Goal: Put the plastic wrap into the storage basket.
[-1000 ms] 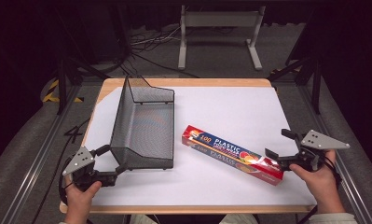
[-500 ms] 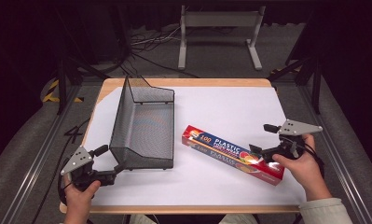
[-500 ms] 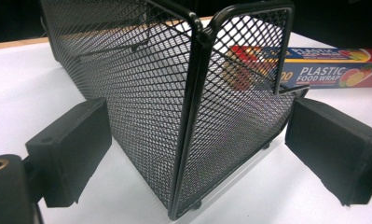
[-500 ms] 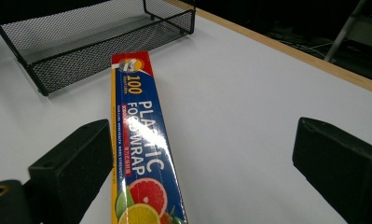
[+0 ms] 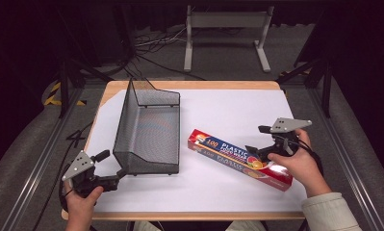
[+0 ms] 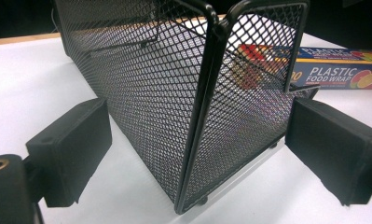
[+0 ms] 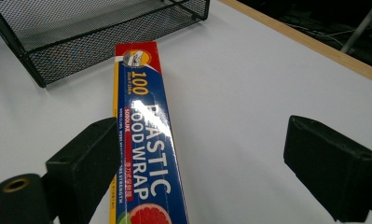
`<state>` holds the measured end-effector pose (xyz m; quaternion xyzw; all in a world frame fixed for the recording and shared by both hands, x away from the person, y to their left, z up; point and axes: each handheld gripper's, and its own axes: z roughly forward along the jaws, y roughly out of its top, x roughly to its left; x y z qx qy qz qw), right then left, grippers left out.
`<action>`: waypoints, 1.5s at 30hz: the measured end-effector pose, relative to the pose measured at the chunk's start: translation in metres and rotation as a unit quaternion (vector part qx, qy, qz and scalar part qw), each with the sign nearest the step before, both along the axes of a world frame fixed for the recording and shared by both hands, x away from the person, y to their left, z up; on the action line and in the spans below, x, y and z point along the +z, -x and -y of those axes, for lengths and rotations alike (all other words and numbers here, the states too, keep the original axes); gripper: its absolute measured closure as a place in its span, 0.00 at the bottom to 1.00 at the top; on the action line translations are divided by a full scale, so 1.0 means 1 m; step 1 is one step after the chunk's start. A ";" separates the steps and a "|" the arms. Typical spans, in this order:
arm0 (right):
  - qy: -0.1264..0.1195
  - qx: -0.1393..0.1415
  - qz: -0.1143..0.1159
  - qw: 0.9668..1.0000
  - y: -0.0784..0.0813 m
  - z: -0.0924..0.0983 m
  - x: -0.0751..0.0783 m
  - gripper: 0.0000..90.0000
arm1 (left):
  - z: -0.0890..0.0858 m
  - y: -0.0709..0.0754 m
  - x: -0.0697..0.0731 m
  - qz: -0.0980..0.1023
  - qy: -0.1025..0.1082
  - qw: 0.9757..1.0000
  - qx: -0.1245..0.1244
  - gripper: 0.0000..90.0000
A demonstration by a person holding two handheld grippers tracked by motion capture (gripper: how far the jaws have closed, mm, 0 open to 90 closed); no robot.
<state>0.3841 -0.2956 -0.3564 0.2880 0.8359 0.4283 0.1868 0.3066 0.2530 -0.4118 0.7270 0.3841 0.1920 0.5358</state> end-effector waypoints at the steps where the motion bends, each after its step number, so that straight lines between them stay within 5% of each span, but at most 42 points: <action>1: 0.005 0.006 -0.002 1.000 -0.002 -0.003 -0.001 0.13 | 0.000 0.000 0.000 -0.001 -0.001 1.000 0.000 0.09; 12: 0.041 0.030 -0.044 0.998 -0.003 -0.020 -0.020 0.18 | 0.000 0.004 -0.001 0.001 -0.007 1.000 -0.001 0.09; 20: 0.074 0.043 -0.079 0.993 -0.002 -0.028 -0.038 0.22 | 0.000 0.004 -0.001 0.004 -0.007 1.000 -0.006 0.09; 30: 0.109 0.047 -0.088 0.989 -0.003 -0.035 -0.043 0.25 | 0.000 0.004 -0.001 0.005 -0.008 1.000 -0.007 0.09; 35: 0.142 0.064 -0.103 0.982 -0.004 -0.041 -0.046 0.26 | 0.000 0.004 -0.001 0.004 -0.009 1.000 -0.007 0.09; 45: 0.168 0.067 -0.119 0.976 -0.003 -0.046 -0.050 0.31 | 0.001 0.004 -0.002 0.004 -0.010 1.000 -0.008 0.09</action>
